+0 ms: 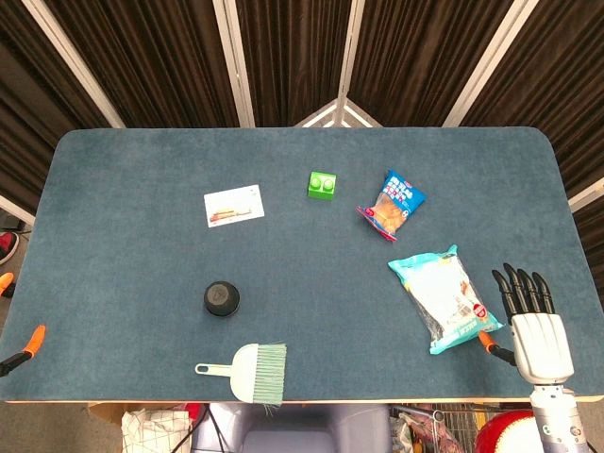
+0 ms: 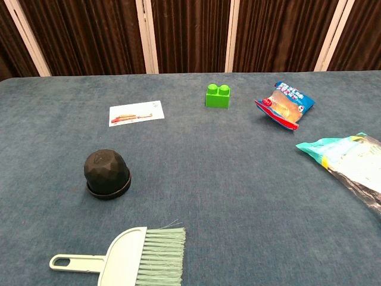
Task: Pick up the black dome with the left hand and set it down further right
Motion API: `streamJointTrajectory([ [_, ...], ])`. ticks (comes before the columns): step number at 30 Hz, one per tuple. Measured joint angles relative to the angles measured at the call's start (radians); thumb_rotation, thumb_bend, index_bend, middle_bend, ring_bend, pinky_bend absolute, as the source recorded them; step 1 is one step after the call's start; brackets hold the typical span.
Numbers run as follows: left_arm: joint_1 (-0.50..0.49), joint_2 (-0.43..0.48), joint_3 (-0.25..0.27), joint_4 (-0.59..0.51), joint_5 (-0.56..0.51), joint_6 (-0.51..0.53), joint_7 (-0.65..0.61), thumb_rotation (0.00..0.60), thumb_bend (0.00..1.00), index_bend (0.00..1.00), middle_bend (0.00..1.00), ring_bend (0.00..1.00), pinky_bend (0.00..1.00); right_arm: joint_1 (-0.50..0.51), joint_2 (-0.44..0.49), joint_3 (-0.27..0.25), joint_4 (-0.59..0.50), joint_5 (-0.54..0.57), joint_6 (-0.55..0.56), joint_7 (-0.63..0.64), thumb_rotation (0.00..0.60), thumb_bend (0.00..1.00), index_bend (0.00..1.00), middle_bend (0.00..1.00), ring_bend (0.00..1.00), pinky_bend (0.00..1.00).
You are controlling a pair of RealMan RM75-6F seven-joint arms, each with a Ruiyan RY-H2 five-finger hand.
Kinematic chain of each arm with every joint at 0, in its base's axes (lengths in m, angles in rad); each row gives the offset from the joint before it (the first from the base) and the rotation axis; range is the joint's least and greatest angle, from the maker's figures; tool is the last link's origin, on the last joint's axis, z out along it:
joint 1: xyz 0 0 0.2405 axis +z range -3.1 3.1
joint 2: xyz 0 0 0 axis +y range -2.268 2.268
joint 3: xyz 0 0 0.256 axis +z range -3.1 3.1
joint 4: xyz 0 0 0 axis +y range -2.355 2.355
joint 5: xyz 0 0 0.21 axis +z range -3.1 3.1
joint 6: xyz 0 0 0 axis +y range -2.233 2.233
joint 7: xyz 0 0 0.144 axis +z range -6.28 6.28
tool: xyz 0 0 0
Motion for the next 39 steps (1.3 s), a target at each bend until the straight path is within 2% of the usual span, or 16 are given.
streamJointTrajectory([
  [12, -0.014, -0.010, 0.011, -0.003, 0.010, -0.032, 0.056, 0.600, 0.39, 0.15, 0.09, 0.00, 0.00, -0.008, 0.006, -0.013, -0.011, -0.016, 0.005, -0.001, 0.600, 0.21, 0.00, 0.00, 0.01, 0.00],
  [16, -0.030, -0.023, 0.011, -0.001, 0.003, -0.064, 0.070, 0.600, 0.35, 0.14, 0.08, 0.00, 0.00, -0.007, 0.005, -0.019, -0.015, -0.017, -0.006, -0.009, 0.600, 0.21, 0.00, 0.00, 0.01, 0.00],
  [24, -0.077, -0.052, 0.033, 0.009, -0.001, -0.178, 0.101, 0.600, 0.27, 0.04, 0.05, 0.00, 0.00, 0.009, 0.004, -0.016, -0.016, 0.000, -0.047, 0.008, 0.600, 0.21, 0.00, 0.00, 0.01, 0.00],
  [31, -0.162, -0.086, 0.058, 0.001, 0.018, -0.347, -0.047, 0.600, 0.24, 0.04, 0.05, 0.00, 0.00, 0.018, 0.005, -0.010, -0.015, 0.009, -0.060, 0.025, 0.600, 0.21, 0.00, 0.00, 0.01, 0.00],
  [39, -0.250, -0.257, 0.013, 0.065, -0.052, -0.460, -0.140, 0.600, 0.22, 0.04, 0.05, 0.00, 0.00, 0.023, 0.000, -0.010, -0.018, 0.007, -0.066, 0.021, 0.600, 0.21, 0.00, 0.00, 0.01, 0.00],
])
